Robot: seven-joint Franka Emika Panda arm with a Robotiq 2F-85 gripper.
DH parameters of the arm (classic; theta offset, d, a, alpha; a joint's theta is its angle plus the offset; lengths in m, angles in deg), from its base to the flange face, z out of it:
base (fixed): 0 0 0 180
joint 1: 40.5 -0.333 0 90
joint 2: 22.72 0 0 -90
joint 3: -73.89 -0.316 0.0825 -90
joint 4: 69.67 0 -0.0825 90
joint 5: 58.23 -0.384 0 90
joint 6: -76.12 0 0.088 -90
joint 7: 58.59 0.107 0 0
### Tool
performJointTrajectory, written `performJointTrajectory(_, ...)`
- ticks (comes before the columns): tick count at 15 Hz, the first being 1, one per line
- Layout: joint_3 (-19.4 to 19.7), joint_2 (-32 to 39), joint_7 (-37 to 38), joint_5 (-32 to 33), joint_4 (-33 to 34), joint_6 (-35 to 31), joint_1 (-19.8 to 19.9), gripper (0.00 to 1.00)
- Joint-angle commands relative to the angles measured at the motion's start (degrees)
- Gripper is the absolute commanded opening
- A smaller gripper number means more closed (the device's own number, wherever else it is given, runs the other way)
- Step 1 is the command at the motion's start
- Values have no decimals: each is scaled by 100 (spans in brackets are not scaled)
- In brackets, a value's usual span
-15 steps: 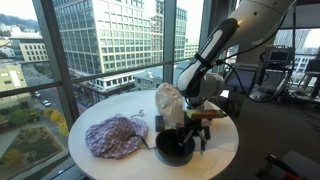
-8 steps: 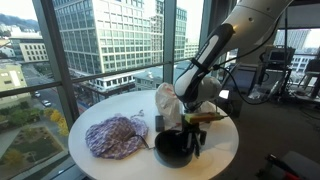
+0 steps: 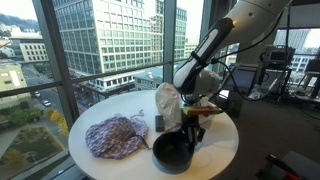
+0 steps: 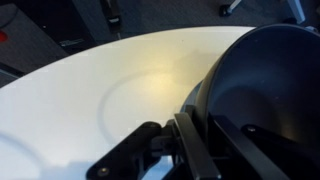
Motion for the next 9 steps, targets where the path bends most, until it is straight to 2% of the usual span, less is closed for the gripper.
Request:
performJointTrajectory(1,-13,-181,-130,-574,152,494,272,4)
performJointTrajectory(9,369,-435,-78,-1699,237,1303,927,4)
